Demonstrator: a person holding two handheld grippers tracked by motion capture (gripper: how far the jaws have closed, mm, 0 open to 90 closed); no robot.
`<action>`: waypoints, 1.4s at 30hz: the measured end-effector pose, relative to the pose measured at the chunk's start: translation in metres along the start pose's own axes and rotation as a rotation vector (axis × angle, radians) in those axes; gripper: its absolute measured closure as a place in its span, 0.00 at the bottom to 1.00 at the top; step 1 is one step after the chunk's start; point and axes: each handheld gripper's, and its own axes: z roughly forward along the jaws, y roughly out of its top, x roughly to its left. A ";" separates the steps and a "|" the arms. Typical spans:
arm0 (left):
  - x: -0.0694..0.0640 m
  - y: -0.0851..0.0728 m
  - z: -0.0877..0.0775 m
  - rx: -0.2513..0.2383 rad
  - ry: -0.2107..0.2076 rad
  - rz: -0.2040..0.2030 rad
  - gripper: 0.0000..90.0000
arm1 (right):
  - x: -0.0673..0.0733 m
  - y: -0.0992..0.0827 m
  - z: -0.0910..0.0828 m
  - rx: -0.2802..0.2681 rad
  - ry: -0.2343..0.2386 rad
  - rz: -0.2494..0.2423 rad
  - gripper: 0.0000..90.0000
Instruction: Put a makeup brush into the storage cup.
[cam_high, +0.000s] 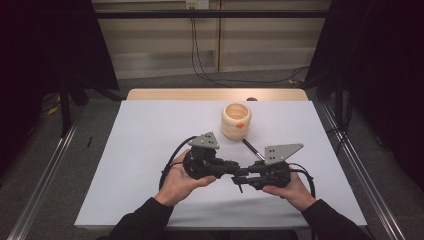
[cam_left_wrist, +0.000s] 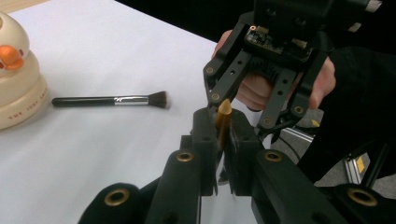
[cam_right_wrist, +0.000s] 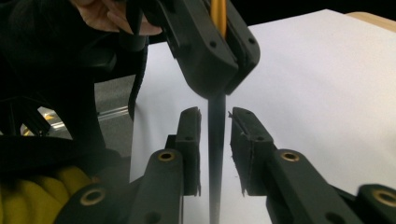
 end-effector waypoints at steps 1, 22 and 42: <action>0.000 0.000 0.000 -0.003 0.000 -0.001 0.94 | 0.000 0.000 0.001 0.004 0.003 0.004 0.85; 0.002 -0.002 0.001 -0.064 -0.010 0.004 0.79 | 0.001 0.001 -0.002 -0.014 0.000 -0.013 0.93; 0.003 -0.002 0.000 -0.207 0.100 0.033 0.03 | -0.001 0.001 -0.006 -0.033 -0.028 -0.005 0.93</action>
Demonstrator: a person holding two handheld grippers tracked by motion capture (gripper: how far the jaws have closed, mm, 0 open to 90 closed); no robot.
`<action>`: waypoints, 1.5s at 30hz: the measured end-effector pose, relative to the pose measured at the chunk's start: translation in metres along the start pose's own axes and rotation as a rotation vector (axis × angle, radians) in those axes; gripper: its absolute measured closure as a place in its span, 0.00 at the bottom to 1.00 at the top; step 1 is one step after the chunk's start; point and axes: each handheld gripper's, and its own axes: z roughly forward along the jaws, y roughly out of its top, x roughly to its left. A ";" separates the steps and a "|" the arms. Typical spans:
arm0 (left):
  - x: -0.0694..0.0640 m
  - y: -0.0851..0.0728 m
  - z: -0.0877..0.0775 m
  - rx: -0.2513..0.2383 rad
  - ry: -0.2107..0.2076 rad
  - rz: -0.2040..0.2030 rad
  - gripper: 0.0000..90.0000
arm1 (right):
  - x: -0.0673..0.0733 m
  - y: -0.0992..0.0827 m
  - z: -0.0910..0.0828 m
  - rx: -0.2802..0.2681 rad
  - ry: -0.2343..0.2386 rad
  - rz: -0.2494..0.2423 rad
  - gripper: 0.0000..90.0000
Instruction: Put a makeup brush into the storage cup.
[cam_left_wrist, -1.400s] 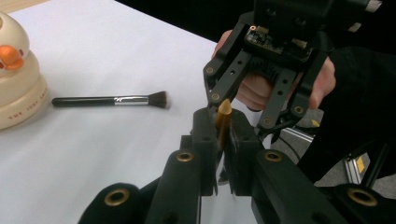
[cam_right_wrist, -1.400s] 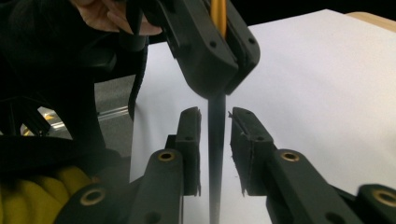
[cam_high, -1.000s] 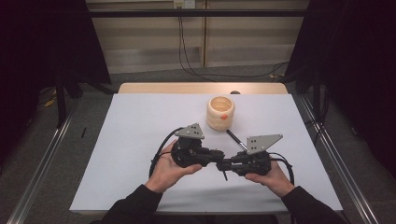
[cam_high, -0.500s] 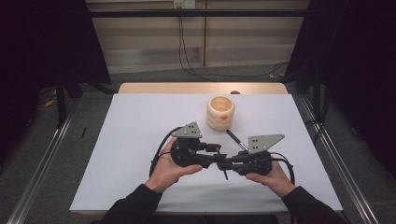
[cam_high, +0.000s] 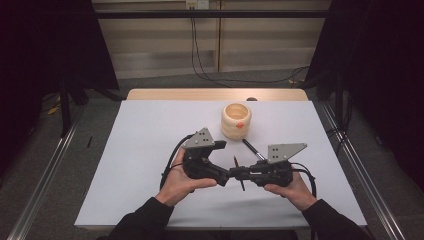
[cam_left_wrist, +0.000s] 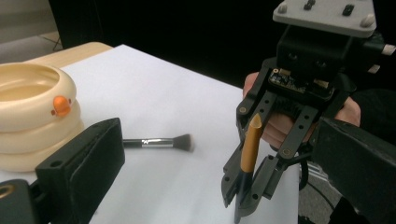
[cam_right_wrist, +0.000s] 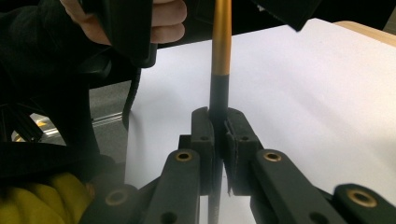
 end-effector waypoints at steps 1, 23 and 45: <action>0.000 0.000 0.000 0.001 0.019 0.006 0.03 | 0.000 0.000 0.000 -0.002 0.000 0.001 0.93; 0.019 -0.024 -0.036 -0.068 0.116 0.031 0.02 | -0.003 -0.001 -0.005 -0.019 -0.041 0.011 0.93; 0.017 -0.067 -0.071 -0.108 0.317 -0.014 0.01 | -0.008 -0.001 -0.011 -0.044 -0.096 0.027 0.93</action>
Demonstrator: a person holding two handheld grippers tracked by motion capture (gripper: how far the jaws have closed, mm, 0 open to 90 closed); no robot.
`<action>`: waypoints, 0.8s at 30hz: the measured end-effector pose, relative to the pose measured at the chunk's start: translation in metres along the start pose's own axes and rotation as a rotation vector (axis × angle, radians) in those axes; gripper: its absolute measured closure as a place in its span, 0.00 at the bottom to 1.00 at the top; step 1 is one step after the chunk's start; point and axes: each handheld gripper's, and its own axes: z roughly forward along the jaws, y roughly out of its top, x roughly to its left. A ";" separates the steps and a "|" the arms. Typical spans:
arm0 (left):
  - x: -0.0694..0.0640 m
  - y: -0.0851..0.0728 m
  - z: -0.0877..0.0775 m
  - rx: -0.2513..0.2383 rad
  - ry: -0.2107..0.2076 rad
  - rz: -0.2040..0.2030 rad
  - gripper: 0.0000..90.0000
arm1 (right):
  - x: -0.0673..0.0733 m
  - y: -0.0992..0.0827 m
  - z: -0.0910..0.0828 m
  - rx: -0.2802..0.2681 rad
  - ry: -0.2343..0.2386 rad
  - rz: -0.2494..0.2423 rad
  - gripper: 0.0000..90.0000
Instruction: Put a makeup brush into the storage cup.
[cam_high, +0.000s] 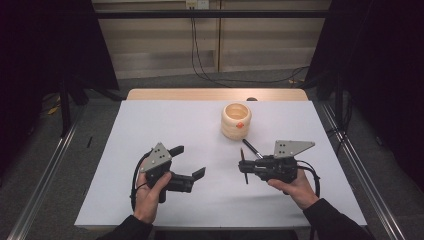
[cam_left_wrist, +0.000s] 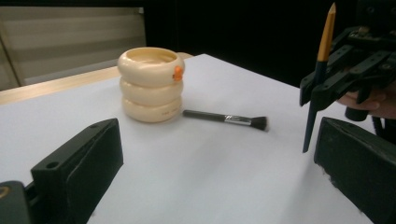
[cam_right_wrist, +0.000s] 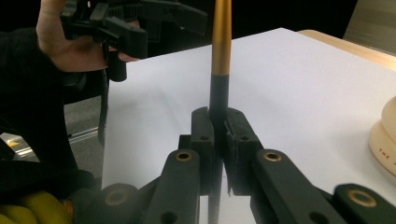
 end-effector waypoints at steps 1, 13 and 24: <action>0.001 -0.001 -0.001 -0.002 -0.003 0.001 0.01 | -0.001 0.000 -0.001 -0.002 -0.003 0.002 0.93; 0.007 -0.018 -0.023 -0.044 0.034 -0.013 0.02 | -0.008 0.002 -0.002 -0.021 -0.049 0.018 0.93; 0.008 -0.021 -0.025 -0.050 0.022 -0.027 0.01 | -0.017 0.007 0.008 -0.017 -0.069 0.016 0.93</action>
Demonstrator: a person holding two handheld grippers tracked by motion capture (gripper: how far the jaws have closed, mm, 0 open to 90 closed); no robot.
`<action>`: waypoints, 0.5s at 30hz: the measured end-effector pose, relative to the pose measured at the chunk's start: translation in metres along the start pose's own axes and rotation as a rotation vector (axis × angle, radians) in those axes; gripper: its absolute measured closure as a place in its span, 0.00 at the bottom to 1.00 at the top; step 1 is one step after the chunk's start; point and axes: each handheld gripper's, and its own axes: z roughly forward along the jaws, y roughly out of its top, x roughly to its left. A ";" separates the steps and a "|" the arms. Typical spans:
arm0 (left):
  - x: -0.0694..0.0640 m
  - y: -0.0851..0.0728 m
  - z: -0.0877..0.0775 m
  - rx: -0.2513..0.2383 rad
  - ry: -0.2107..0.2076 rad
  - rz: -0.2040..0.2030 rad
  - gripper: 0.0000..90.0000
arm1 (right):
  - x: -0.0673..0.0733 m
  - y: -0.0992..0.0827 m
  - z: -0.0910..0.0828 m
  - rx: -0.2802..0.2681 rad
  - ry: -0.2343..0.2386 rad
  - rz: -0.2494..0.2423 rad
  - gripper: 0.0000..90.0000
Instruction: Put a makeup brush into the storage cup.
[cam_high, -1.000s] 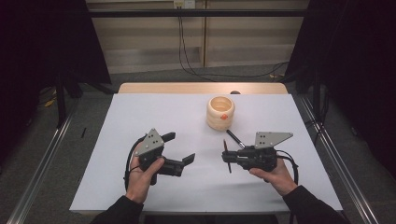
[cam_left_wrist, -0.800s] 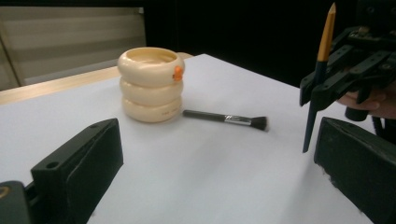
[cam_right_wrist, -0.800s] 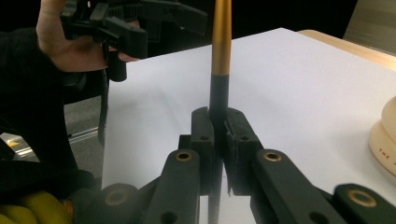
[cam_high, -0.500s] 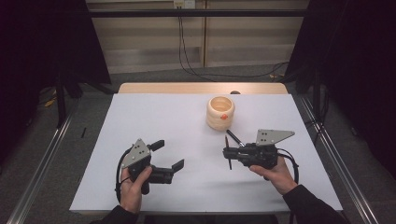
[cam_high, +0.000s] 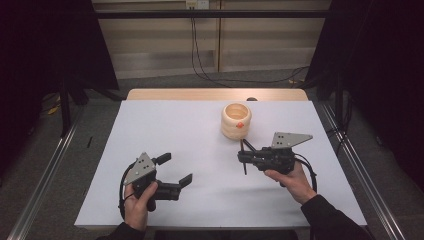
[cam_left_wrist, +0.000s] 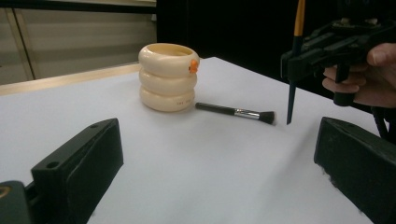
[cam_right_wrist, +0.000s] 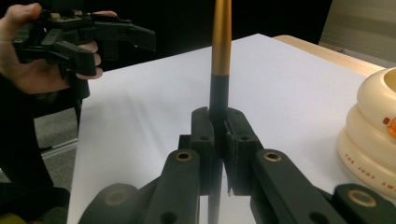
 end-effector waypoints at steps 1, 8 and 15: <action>0.000 0.000 0.000 0.008 -0.007 0.004 0.01 | -0.002 0.002 0.001 -0.008 -0.003 0.002 0.93; -0.003 -0.003 0.002 0.023 -0.013 0.021 0.02 | -0.010 0.011 0.006 -0.027 -0.026 0.019 0.93; -0.005 -0.006 -0.002 0.023 0.012 0.033 0.02 | -0.025 0.022 0.011 -0.048 -0.063 0.017 0.93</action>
